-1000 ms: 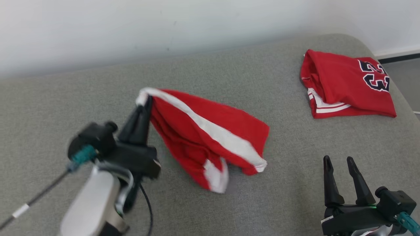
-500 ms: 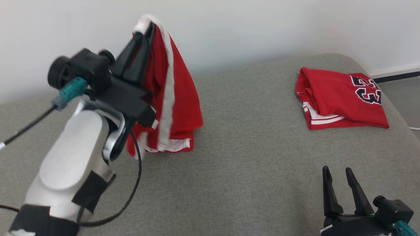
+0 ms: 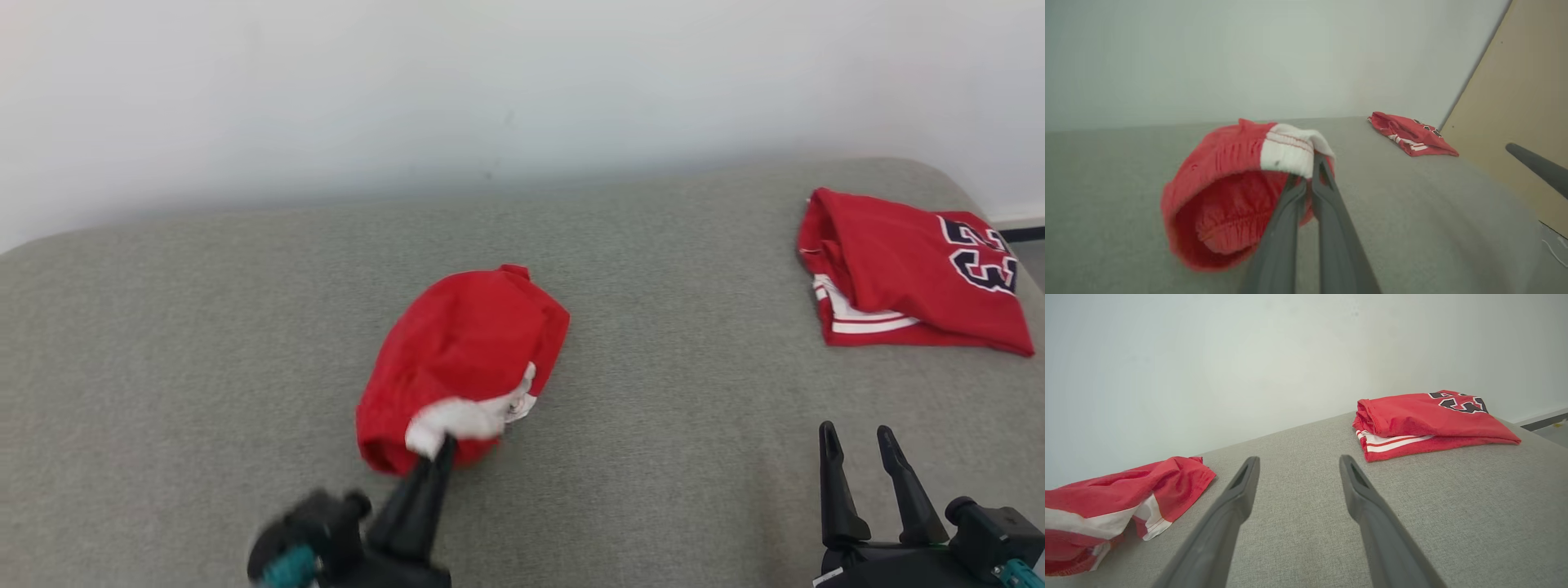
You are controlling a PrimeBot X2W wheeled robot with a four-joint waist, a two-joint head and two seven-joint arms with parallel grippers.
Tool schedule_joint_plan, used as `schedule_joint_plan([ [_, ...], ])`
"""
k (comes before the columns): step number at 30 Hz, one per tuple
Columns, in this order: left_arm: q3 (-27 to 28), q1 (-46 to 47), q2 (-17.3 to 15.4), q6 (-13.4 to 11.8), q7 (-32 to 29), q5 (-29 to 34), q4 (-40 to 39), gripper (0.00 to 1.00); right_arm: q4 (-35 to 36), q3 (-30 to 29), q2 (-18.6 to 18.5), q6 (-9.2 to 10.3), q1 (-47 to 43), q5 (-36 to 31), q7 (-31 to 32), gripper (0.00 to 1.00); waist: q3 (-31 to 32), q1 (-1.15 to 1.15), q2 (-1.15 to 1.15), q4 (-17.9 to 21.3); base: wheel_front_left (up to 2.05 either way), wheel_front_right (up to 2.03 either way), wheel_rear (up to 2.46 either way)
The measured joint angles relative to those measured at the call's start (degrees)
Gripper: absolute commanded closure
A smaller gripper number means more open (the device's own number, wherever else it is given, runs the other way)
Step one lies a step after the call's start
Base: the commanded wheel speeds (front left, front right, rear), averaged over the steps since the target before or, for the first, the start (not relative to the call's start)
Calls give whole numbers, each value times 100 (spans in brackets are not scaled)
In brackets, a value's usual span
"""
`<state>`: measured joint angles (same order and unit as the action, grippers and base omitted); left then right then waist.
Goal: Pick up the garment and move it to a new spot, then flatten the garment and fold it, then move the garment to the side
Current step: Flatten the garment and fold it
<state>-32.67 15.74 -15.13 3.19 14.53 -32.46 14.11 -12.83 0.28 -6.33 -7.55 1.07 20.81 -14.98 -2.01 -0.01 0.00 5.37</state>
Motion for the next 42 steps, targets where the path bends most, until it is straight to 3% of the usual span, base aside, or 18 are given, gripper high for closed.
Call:
schedule_joint_plan([
  [5, -145, -813, 127, -143, 34, 42, 21, 100, 16, 33, -63, 0, 12, -16, 1, 0, -8, 0, 0, -226, 0, 0, 0],
  [11, -167, -1279, 294, -111, 45, -12, 617, 100, 25, 70, -101, 0, 16, -18, 34, 0, -2, 0, 0, -387, 0, 0, 0],
  [12, -158, -1296, 300, -108, 49, -15, 726, 54, 27, 75, -104, 0, 16, -18, 36, 0, 8, 0, 0, -393, 0, 0, 0],
  [13, -125, -1302, 304, -79, 49, 15, 776, 0, 32, 78, -110, 0, 15, -18, 41, 0, 15, 0, 0, -397, 0, 0, 0],
  [26, 1135, -1668, 483, 82, 51, 483, -654, 0, 71, 7, -118, 0, -116, -23, 67, 0, 137, 1, 0, -542, 0, 0, 0],
  [42, 2887, -1922, 348, -321, 52, 1136, -1362, 0, 119, -44, -145, 0, -140, -26, 83, 0, 243, 0, 0, -401, 0, 0, 0],
])
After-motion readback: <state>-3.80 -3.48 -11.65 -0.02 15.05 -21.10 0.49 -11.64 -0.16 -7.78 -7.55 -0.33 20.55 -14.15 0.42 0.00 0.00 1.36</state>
